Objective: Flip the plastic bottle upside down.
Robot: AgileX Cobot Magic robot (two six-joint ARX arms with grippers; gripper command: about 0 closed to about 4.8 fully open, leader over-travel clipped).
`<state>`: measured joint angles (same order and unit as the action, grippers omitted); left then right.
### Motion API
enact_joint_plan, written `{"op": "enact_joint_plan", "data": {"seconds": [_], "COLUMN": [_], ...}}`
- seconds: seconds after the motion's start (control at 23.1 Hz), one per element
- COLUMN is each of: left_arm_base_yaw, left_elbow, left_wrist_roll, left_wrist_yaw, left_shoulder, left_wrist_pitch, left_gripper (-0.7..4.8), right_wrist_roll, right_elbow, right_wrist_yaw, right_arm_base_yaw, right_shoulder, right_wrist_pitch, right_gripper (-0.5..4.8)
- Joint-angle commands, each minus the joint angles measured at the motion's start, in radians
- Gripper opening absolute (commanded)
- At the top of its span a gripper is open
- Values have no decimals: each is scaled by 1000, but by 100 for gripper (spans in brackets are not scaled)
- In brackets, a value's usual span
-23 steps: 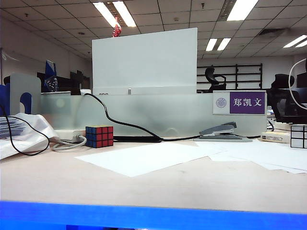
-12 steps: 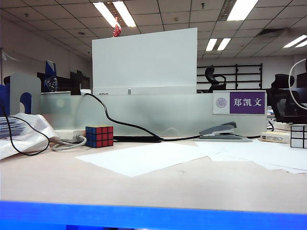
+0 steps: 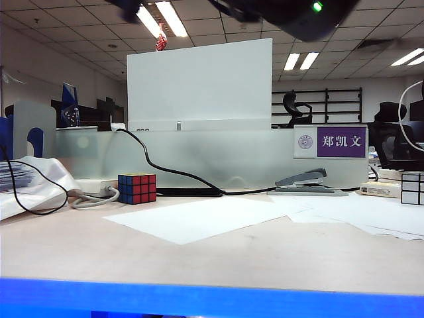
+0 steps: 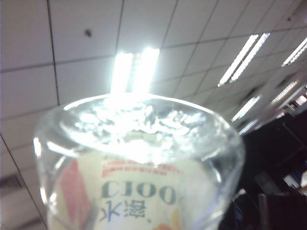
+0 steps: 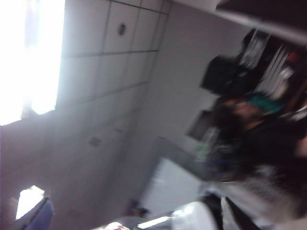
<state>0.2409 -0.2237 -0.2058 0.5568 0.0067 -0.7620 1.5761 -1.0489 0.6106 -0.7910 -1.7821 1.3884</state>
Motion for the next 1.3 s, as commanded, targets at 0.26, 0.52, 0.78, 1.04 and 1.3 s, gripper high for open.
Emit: {"op": "enact_joint_plan", "data": {"seconds": [0.26,0.52,0.78,1.04,1.3], "left_arm_base_yaw": [0,5,32,35,52], "left_elbow": [-37,-39,-78,-280,-497], "left_wrist_roll": [76,117,203,299,419], "left_wrist_yaw": [-63,-39,61,176,331], "left_shoulder": [255,757,1264,1532,1798], "left_wrist_pitch": [278,61,-479,-581,-580], "left_gripper": [-6,-6,-6,-6,-6], "right_wrist_roll": [-468,-720,-949,-979,-1038], "right_elbow": [-3,-1,5,66,98], "right_wrist_yaw": [486,528,488,412,391], "right_arm_base_yaw": [242,267,340,459,474], "right_shoulder": [5,5,5,5,5], "right_wrist_pitch": [22,-32,-275,-320,-319], "right_gripper": [-10,-9,-10,-10,-9]}}
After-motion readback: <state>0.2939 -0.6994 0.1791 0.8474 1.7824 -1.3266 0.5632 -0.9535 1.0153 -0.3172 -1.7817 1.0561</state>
